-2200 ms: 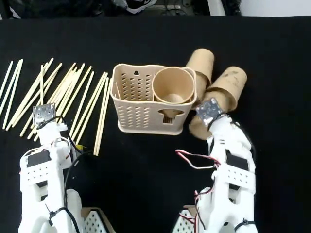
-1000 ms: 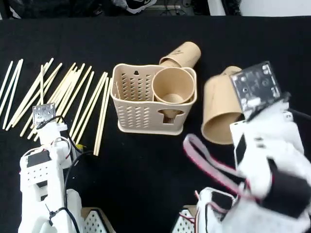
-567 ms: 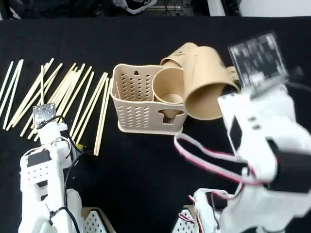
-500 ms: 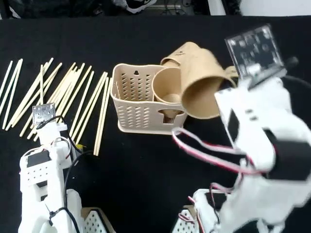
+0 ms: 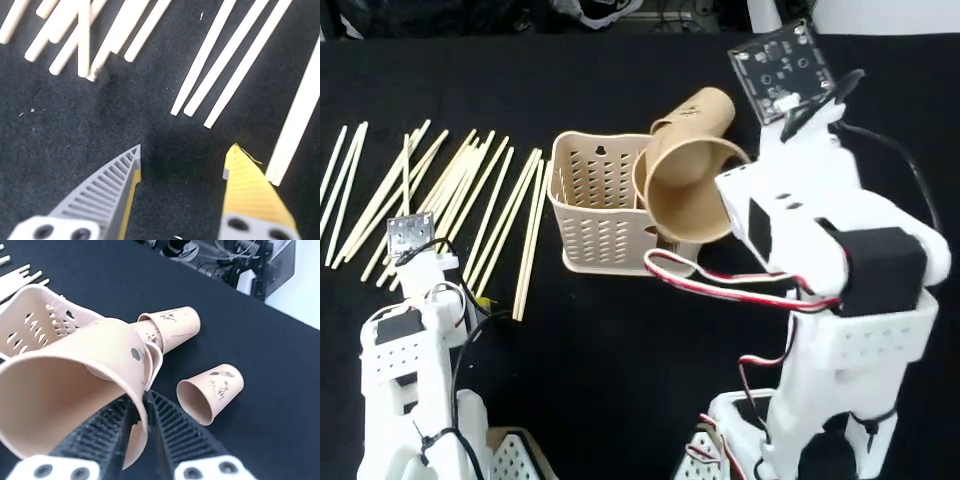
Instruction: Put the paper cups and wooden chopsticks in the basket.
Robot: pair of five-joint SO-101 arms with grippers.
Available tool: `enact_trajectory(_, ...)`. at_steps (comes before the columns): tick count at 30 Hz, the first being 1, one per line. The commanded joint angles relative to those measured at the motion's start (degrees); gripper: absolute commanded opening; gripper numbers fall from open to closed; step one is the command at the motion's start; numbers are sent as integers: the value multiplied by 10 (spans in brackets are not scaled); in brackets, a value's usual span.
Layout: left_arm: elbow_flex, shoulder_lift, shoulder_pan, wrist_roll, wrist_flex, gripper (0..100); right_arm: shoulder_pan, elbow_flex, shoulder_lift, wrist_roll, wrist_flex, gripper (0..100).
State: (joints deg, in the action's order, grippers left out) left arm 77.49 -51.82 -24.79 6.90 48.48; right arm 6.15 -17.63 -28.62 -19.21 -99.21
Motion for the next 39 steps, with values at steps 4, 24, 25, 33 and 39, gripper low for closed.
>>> enact_trajectory(4, -1, -9, 4, 9, -7, 263, 6, 28, 3, 23, -19, 12)
enact_trajectory(24, -1, -9, 4, 9, -7, 263, 42, -7, 31, 61, 47, 227)
enact_trajectory(25, -1, -9, 4, 9, -7, 263, 43, -8, 49, 61, 58, 227)
enact_trajectory(33, -1, -9, 6, 9, -7, 263, 56, -137, 212, 61, 74, 227)
enact_trajectory(39, -1, -9, 6, 9, -7, 263, 88, -342, 308, 58, -22, 226)
